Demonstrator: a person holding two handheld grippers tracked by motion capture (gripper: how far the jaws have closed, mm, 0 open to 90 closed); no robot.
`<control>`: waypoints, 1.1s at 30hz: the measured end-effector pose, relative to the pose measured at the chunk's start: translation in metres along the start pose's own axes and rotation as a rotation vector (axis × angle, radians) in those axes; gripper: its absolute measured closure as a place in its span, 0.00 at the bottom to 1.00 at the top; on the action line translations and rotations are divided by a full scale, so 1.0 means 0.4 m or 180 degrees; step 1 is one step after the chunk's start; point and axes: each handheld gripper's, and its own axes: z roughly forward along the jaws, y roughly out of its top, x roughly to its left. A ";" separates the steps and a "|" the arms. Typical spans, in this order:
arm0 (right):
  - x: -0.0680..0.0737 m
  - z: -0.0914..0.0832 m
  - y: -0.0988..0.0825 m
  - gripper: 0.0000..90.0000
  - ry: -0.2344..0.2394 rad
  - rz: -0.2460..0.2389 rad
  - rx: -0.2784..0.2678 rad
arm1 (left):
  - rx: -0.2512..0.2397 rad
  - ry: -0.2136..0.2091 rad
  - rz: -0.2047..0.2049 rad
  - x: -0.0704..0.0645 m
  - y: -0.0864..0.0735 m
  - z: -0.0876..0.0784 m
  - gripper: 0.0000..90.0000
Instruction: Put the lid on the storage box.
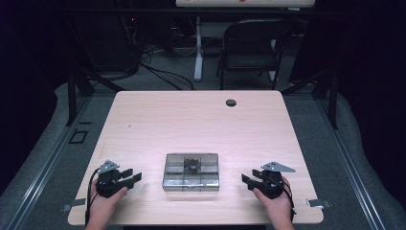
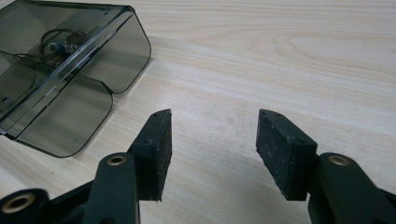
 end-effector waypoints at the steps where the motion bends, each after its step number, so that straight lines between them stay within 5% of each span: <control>1: -0.002 0.001 -0.001 0.51 -0.0012 0.0000 -0.0002 | 0.0033 0.0003 -0.0004 0.004 0.000 -0.001 0.57; 33: 0.001 0.019 -0.005 0.51 0.0014 -0.0024 0.0059 | 0.0024 0.0020 -0.0006 0.002 -0.001 0.009 0.55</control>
